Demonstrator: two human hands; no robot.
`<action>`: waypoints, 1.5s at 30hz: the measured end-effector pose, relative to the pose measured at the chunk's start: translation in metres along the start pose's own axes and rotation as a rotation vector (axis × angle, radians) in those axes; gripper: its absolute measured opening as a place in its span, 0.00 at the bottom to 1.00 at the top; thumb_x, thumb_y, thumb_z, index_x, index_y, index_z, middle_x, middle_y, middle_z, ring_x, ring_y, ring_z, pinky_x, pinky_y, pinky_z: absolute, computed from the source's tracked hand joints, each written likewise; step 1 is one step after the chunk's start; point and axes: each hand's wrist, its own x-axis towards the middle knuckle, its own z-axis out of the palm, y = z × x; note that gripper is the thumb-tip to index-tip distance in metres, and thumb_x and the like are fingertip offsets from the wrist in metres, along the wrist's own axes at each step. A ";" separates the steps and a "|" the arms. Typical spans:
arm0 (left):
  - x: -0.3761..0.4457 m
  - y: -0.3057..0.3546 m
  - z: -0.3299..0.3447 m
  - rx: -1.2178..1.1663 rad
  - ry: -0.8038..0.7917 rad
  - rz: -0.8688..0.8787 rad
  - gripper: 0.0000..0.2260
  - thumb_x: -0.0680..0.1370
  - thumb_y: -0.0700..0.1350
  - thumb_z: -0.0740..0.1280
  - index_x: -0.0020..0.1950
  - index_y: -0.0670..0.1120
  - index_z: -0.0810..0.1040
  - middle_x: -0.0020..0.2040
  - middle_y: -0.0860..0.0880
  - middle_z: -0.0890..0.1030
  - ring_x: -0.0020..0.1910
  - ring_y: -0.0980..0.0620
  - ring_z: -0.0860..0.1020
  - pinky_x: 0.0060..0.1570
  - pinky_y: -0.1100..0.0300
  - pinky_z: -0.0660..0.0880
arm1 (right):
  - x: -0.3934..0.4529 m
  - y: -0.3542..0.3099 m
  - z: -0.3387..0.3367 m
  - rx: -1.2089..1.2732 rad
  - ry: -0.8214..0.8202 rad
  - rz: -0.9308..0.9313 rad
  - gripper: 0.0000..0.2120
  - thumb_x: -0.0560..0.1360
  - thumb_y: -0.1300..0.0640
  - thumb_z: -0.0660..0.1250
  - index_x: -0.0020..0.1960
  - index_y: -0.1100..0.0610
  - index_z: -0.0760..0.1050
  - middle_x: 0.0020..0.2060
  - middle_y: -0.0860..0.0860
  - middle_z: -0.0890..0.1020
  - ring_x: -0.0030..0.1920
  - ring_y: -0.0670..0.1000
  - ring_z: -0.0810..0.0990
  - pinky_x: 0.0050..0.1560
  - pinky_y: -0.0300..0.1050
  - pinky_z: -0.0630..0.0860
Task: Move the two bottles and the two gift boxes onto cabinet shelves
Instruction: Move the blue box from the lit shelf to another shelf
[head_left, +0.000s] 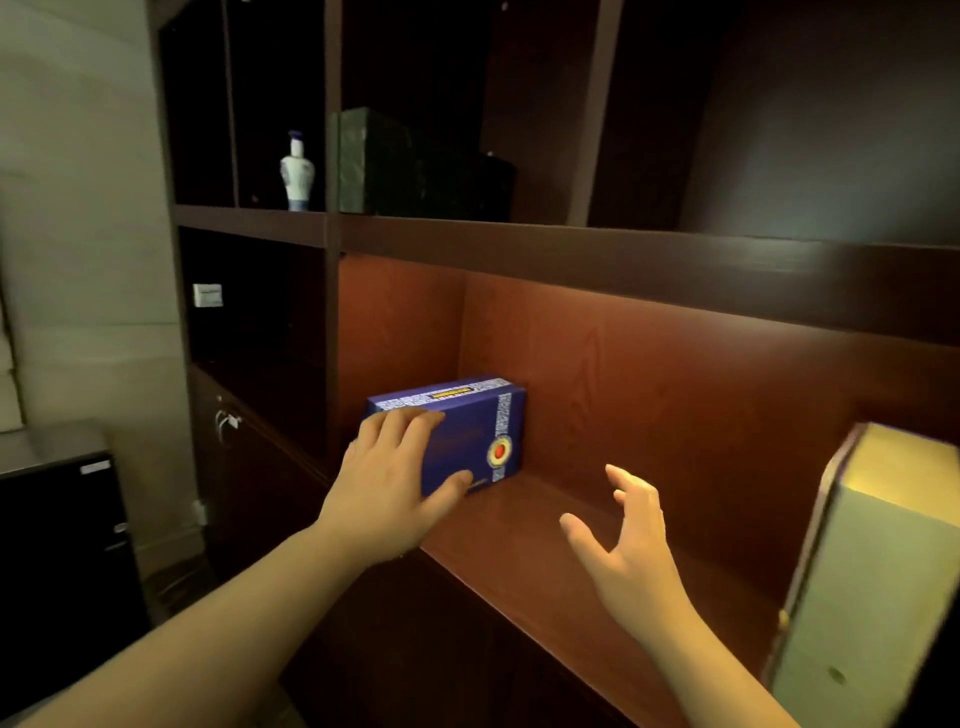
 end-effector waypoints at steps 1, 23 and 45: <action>0.012 -0.012 0.010 0.003 0.001 -0.012 0.35 0.73 0.68 0.58 0.73 0.47 0.68 0.71 0.46 0.72 0.70 0.43 0.66 0.64 0.42 0.70 | 0.020 0.009 0.014 0.016 -0.003 -0.001 0.32 0.75 0.43 0.72 0.74 0.44 0.61 0.67 0.39 0.63 0.68 0.45 0.65 0.63 0.47 0.68; 0.218 -0.232 0.220 0.036 -0.374 -0.332 0.45 0.67 0.74 0.66 0.77 0.55 0.55 0.78 0.48 0.56 0.75 0.41 0.55 0.68 0.40 0.66 | 0.375 0.168 0.258 0.202 -0.049 0.478 0.33 0.79 0.47 0.68 0.79 0.50 0.59 0.77 0.51 0.67 0.72 0.56 0.69 0.61 0.48 0.69; 0.229 -0.275 0.246 -0.419 -0.156 -0.295 0.25 0.76 0.58 0.70 0.71 0.51 0.73 0.81 0.49 0.54 0.79 0.48 0.49 0.72 0.47 0.58 | 0.378 0.225 0.275 0.432 0.278 0.731 0.20 0.73 0.46 0.72 0.61 0.53 0.75 0.55 0.55 0.83 0.52 0.56 0.83 0.50 0.53 0.80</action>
